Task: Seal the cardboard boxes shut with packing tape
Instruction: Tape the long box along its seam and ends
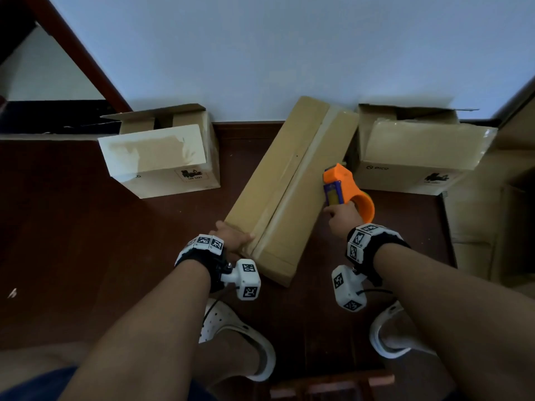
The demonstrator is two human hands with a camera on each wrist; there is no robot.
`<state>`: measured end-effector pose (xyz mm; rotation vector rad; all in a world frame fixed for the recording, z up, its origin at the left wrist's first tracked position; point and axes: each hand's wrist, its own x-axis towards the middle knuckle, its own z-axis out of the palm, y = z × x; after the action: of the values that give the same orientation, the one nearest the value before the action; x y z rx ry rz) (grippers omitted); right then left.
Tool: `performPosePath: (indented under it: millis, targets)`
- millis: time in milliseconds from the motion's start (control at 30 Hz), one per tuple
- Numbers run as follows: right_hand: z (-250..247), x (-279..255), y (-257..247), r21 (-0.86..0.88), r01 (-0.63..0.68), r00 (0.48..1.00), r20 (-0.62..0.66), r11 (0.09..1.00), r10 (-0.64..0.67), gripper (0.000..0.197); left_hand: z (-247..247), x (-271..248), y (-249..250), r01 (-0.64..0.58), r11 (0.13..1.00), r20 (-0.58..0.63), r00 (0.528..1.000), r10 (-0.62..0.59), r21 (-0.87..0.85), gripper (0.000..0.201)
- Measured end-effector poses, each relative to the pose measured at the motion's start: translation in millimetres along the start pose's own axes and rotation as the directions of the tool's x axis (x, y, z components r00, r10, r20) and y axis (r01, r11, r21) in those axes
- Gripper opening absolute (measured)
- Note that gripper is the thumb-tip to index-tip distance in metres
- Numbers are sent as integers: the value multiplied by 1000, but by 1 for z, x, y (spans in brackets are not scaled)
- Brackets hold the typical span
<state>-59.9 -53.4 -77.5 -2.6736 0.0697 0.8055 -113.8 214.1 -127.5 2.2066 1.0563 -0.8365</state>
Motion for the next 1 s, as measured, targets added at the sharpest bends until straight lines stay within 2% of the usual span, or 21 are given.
performPosePath:
  millis: [67, 133, 167, 233, 300, 367, 400, 467, 500, 567, 633, 700, 833, 900, 1000]
  targets:
    - [2, -9, 0, 29, 48, 999, -15, 998, -47, 42, 2, -10, 6, 21, 1000, -7, 1000, -21, 11, 104]
    - [1, -20, 0, 69, 116, 993, -35, 991, -113, 39, 11, -18, 9, -29, 999, 107, 994, 26, 33, 107]
    - [0, -25, 1, 88, 153, 987, -52, 984, -149, 37, 18, -20, 10, -101, 995, 176, 980, 95, 25, 105]
    - [-5, -37, 4, 103, 207, 977, -74, 973, -200, 33, 37, -24, 7, -159, 967, 256, 944, 207, -199, 92]
    - [-12, -49, 10, 79, 219, 975, -58, 973, -214, 33, 51, -41, 13, -177, 929, 296, 914, 277, -324, 70]
    - [-19, -61, 19, 34, 223, 975, -27, 974, -222, 34, 58, -61, 24, -264, 938, 279, 905, 321, -223, 56]
    - [-23, -66, 25, 16, 233, 973, -10, 972, -233, 34, 58, -66, 29, -336, 939, 273, 899, 343, -75, 49]
    - [-32, -77, 36, -12, 249, 968, 32, 968, -248, 35, 49, -72, 41, -457, 866, 283, 874, 395, 203, 37]
    - [-36, -82, 41, -28, 251, 967, 58, 968, -249, 35, 43, -72, 47, -489, 824, 272, 866, 420, 286, 34]
    - [-42, -92, 49, -64, 258, 962, 109, 964, -251, 35, 31, -74, 59, -518, 796, 163, 855, 492, 313, 33]
    - [-46, -101, 53, -86, 280, 954, 139, 956, -267, 38, 23, -82, 74, -581, 807, 101, 814, 572, 108, 36]
    - [-52, -110, 53, -87, 309, 945, 143, 947, -295, 52, 20, -94, 87, -628, 768, 84, 764, 639, -127, 38]
    - [-60, -131, 55, 20, 330, 932, 154, 944, -329, 86, 27, -116, 99, -672, 682, 86, 691, 718, -289, 43]
    - [-59, -138, 59, 73, 328, 931, 142, 942, -335, 96, 34, -123, 99, -658, 666, 120, 674, 729, -352, 45]
    - [-56, -142, 65, 123, 286, 941, 153, 950, -303, 107, 44, -134, 90, -519, 626, 172, 674, 718, -582, 45]
